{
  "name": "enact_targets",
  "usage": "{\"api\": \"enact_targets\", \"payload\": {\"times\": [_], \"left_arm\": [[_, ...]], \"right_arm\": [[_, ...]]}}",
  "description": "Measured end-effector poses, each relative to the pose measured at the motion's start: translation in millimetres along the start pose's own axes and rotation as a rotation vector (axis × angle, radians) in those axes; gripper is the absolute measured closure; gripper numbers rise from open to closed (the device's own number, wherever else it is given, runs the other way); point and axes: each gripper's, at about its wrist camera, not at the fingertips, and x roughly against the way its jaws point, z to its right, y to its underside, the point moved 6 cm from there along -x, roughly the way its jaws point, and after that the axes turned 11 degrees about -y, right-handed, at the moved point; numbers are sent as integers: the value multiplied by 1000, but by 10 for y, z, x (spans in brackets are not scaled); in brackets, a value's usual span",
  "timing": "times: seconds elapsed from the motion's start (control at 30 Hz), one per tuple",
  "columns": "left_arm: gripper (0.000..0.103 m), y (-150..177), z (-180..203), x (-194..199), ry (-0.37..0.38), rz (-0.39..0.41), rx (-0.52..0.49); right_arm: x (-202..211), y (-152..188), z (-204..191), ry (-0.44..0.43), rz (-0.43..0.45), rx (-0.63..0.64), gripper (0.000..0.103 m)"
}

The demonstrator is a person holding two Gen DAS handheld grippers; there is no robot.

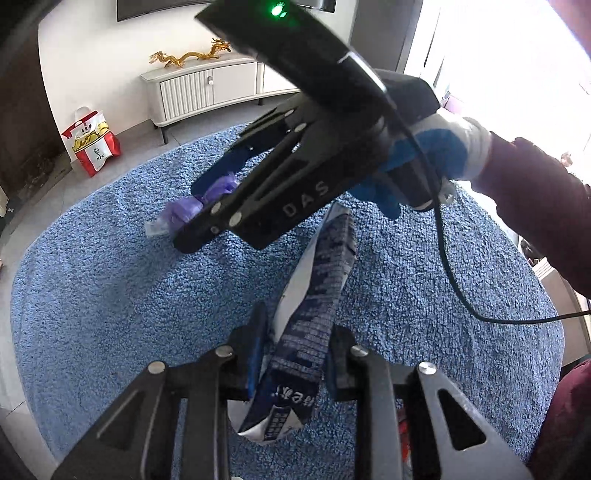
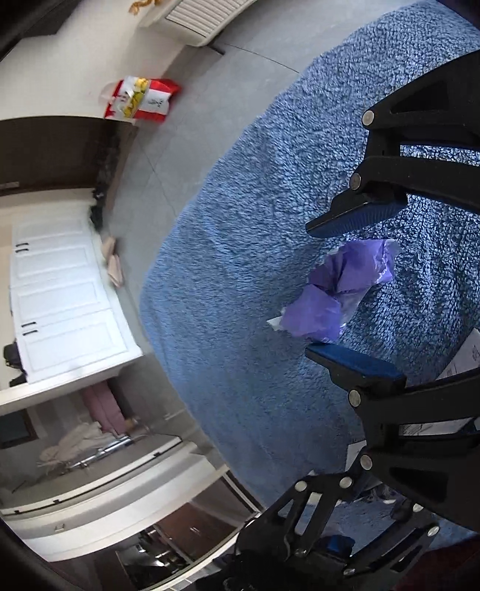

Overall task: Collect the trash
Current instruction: 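Grasp the white paper packet with the left gripper while the right gripper grasps a purple bag, then carry the paper packet and purple bag to the white bin and release both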

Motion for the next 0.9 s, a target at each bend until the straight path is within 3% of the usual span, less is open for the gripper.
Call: {"api": "enact_targets", "payload": {"times": [0.07, 0.23, 0.47, 0.67, 0.9], "left_arm": [[78, 45, 35, 23, -2, 3, -4], [81, 40, 98, 56, -7, 7, -7], [84, -50, 212, 160, -53, 39, 1], [84, -163, 339, 385, -82, 91, 45], [84, -400, 601, 1014, -100, 194, 43]], "right_arm": [[7, 14, 16, 7, -3, 4, 52], [141, 44, 34, 23, 38, -15, 56], [846, 220, -46, 114, 178, -82, 57], [1673, 730, -347, 230, 257, -150, 57], [2439, 1440, -921, 308, 351, -212, 57]]}}
